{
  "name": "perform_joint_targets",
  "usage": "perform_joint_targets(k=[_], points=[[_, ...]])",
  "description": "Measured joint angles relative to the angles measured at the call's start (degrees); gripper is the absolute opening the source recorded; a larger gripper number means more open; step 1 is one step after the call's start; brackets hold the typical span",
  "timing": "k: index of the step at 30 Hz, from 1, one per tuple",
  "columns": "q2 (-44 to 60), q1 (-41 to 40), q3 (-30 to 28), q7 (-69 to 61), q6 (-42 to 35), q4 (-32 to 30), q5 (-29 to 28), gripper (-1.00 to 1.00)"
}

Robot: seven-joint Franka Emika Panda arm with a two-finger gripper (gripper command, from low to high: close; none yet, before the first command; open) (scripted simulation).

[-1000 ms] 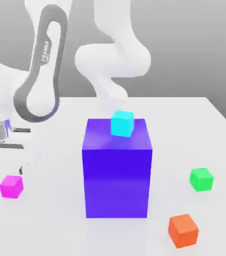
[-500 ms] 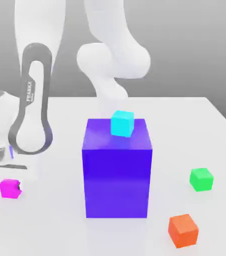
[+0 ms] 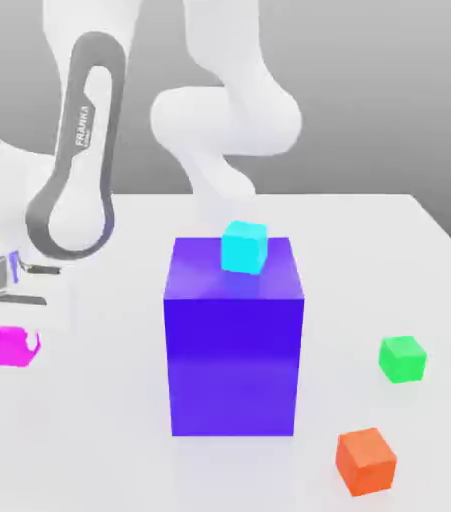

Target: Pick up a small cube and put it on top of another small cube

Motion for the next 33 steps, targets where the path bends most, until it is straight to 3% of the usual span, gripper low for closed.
perform_joint_targets(k=[8, 19, 24, 28, 33], points=[[2.4, 14.6, 8.2, 10.4, -1.9, 5.8, -4.7, -1.0], [-5.9, 36.2, 21.2, 32.8, -4.1, 0.9, -11.0, -1.0], [-12.0, 53.5, 28.2, 47.7, -5.6, -3.1, -15.7, -1.0], [-17.9, 57.3, 31.5, 57.1, -6.3, -9.1, -17.1, -1.0], [-10.7, 58.0, 32.0, 57.5, 1.6, -10.2, -15.6, -1.0]])
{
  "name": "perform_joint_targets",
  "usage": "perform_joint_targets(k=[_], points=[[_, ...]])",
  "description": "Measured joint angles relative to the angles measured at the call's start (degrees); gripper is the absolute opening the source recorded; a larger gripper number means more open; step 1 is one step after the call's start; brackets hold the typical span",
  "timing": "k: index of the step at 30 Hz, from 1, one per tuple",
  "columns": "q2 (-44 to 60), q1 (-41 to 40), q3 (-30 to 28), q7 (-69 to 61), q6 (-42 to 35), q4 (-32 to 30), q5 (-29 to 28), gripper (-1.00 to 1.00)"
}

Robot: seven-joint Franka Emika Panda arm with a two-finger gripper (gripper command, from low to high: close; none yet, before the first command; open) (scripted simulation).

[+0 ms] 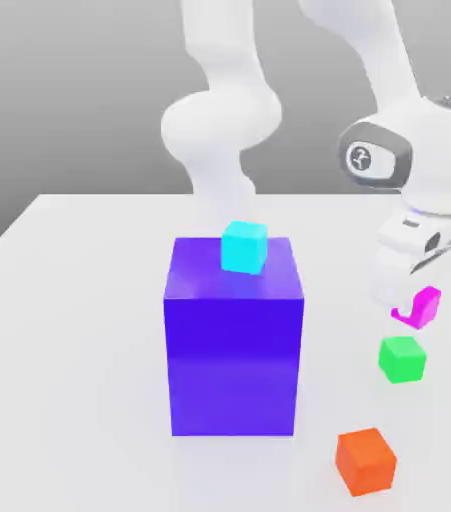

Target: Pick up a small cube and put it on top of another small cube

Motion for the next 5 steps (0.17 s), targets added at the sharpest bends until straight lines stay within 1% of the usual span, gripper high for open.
perform_joint_targets(k=[1, 2, 5], points=[[2.0, -0.1, 0.2, -0.3, 1.9, 0.1, 0.5, -1.0], [3.9, -0.2, 0.4, -0.6, 3.8, 0.2, 0.9, 1.0], [3.9, -0.2, 0.4, -0.6, 3.8, 0.2, 0.9, 1.0]])
